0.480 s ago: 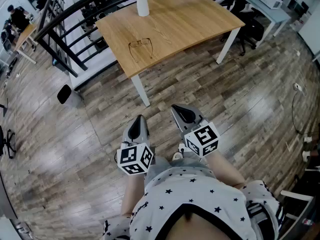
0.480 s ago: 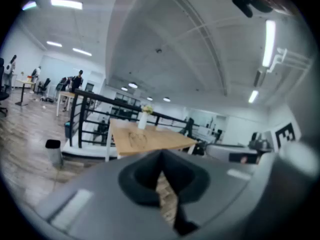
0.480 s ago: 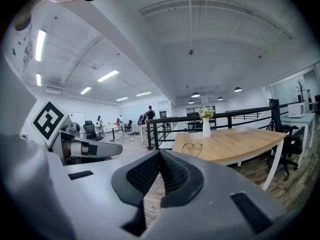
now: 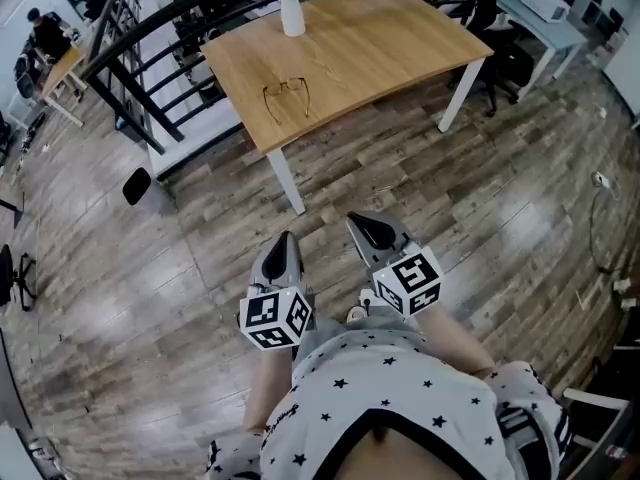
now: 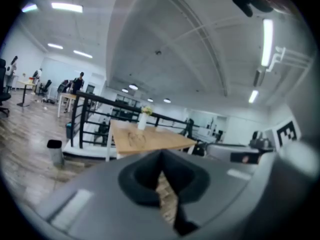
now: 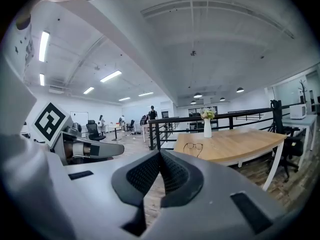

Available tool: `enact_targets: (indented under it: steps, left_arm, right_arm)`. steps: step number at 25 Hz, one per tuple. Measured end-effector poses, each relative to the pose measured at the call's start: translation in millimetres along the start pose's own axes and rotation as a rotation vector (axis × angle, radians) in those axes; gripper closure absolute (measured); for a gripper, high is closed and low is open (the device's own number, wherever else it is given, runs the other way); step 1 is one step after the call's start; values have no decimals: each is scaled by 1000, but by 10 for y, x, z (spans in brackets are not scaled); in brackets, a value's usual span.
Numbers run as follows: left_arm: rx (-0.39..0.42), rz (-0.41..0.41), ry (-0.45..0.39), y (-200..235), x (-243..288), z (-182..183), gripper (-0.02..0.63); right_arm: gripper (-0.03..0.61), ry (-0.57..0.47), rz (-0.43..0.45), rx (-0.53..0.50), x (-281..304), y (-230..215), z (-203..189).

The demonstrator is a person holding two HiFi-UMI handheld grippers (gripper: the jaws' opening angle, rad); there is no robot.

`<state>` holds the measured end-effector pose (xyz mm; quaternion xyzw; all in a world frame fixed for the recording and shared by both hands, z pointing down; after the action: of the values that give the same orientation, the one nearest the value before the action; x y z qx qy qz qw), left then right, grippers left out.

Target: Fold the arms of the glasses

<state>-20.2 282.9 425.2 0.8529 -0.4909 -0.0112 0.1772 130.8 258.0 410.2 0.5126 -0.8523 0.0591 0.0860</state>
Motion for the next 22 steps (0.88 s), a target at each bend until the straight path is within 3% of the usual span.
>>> enact_targets:
  steps: [5, 11, 22]
  left_arm:
    - [-6, 5, -2, -73, 47, -24, 607]
    - [-26, 18, -14, -148, 80, -28, 607]
    - [-35, 42, -5, 19, 133, -20, 607]
  right_arm:
    - [563, 6, -5, -11, -60, -102, -32]
    - [561, 0, 47, 1, -70, -162, -23]
    - [561, 21, 86, 5, 157, -93, -61]
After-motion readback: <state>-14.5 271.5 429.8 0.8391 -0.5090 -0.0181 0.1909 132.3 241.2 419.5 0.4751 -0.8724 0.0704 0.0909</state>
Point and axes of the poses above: the fingertips, and each gripper's own axes: x forward along the fingers, y to its left, z out of its top, the point moved 4 cm from there along -x, backward along the fingers, and after that the axes turned 15 degrees about -z, right-handed, at the moved point
